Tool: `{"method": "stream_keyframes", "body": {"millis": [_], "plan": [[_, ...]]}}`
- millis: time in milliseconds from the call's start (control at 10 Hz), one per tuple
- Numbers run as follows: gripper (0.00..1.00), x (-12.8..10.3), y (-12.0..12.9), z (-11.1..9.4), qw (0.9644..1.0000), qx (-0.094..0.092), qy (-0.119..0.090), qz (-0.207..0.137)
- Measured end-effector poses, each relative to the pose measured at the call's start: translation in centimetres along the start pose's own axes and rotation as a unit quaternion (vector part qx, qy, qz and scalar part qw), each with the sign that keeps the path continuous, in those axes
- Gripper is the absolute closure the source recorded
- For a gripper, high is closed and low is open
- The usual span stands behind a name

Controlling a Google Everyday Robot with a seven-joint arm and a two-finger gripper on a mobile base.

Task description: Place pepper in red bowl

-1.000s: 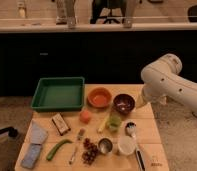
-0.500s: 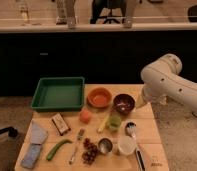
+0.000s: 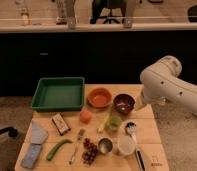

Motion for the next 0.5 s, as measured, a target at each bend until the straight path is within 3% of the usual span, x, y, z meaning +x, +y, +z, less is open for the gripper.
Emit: {"method": "stream_keyframes", "body": {"millis": [400, 500], "plan": [[0.2, -0.7, -0.5, -0.2, 0.9992, 0.01, 0.006, -0.037], [0.2, -0.9, -1.3, -0.4, 0.9977, 0.016, 0.009, -0.066]]}}
